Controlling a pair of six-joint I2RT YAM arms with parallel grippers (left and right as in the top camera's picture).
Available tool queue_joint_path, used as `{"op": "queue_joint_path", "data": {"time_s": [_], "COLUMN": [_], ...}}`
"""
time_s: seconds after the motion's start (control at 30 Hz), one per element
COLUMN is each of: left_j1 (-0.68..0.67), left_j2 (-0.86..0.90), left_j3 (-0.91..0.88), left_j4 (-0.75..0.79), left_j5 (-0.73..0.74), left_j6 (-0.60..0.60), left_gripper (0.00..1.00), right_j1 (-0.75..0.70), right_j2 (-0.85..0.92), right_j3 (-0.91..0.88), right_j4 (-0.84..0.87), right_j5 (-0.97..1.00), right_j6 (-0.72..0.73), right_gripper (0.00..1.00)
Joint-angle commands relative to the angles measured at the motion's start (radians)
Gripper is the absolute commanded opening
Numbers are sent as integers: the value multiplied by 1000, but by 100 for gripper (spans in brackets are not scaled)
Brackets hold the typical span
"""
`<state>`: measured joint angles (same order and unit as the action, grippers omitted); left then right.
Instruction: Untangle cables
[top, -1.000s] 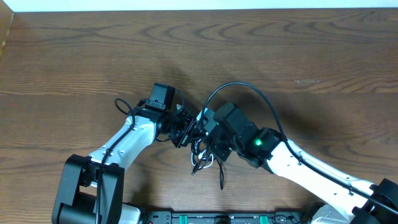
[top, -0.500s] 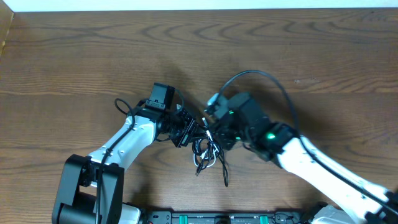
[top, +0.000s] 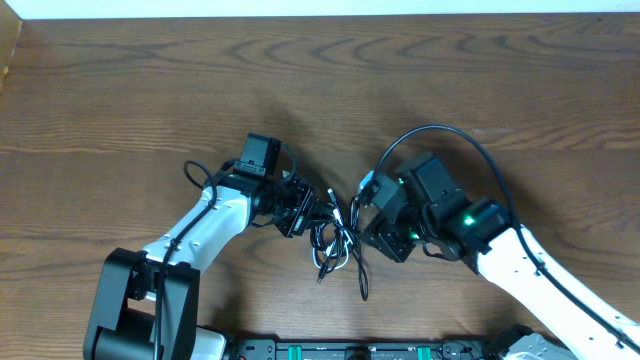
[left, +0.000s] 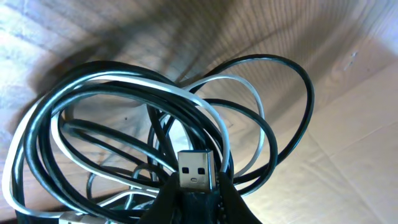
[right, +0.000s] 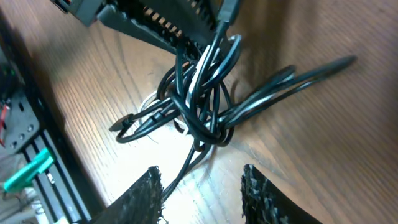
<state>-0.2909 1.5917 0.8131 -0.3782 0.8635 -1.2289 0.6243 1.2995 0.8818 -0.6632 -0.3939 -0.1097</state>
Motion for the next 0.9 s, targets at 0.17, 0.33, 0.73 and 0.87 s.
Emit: {"op": "queue_joint_path", "data": {"time_s": [0.17,0.33,0.73,0.87], "left_j1": [-2,-2,-2,-2], "left_j2": [6,6,6,6], "left_j3": [0,0,0,0], "left_j4": [-5,-5,-5,-5], "left_j5": [27,27,61,72], "left_j6": [-60,-76,-138,-146], "left_gripper": [7,8,7,7], "right_j1": [14,34,75,75], "right_j2": [81,127,143,143], "right_j3": [-13,-13,-13,-22], "right_j4": [58,92,143,147], "right_j5": [-8,-10,111,111], "right_j6": [-64,-73,-76,-75], "right_gripper": [38,38,34,32]}}
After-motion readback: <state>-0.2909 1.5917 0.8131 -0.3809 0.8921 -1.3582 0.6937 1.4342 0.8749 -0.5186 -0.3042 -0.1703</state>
